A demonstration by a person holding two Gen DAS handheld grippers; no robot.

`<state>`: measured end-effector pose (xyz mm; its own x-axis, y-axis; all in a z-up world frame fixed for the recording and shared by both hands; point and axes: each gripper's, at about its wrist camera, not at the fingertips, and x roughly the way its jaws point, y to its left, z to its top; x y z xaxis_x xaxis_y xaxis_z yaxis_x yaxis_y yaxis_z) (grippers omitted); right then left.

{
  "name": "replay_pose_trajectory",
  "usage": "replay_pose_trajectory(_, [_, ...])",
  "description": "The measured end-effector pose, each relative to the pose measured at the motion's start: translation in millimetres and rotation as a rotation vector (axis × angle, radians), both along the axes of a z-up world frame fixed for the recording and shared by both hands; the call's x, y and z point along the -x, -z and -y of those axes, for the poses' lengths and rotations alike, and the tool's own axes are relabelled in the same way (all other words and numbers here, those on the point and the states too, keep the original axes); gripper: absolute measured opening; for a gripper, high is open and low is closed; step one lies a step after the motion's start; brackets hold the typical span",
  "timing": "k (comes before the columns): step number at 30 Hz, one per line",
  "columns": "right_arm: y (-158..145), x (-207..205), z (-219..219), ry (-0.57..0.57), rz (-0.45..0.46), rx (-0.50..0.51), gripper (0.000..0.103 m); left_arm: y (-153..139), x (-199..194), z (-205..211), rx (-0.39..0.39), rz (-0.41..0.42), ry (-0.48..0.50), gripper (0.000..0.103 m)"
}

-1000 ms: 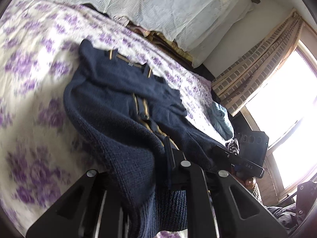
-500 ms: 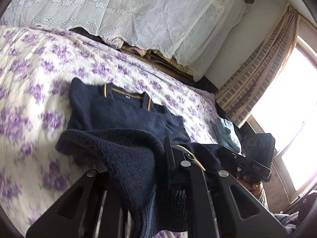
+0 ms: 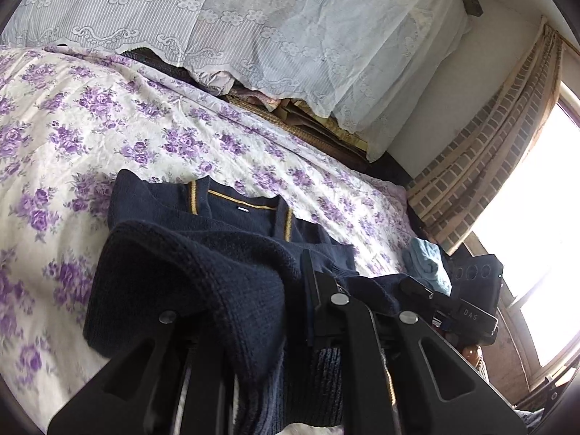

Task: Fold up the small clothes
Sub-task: 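Lift the hem with the left gripper and fold it toward the collar, then lay the folded hem on the collar and open the left gripper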

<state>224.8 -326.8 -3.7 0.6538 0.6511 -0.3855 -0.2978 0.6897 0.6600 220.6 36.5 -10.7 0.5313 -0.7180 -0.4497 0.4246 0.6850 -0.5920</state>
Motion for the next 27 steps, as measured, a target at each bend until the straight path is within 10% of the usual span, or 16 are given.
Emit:
replay_pose_trajectory(17, [65,-63,26,0.086,-0.173,-0.07,0.006,76,-76,14,0.045,-0.134,-0.02,0.014])
replay_pose_trajectory(27, [44,-51,31,0.052,-0.105,-0.089,0.011,36,-58,-6,0.123,-0.058,-0.014,0.026])
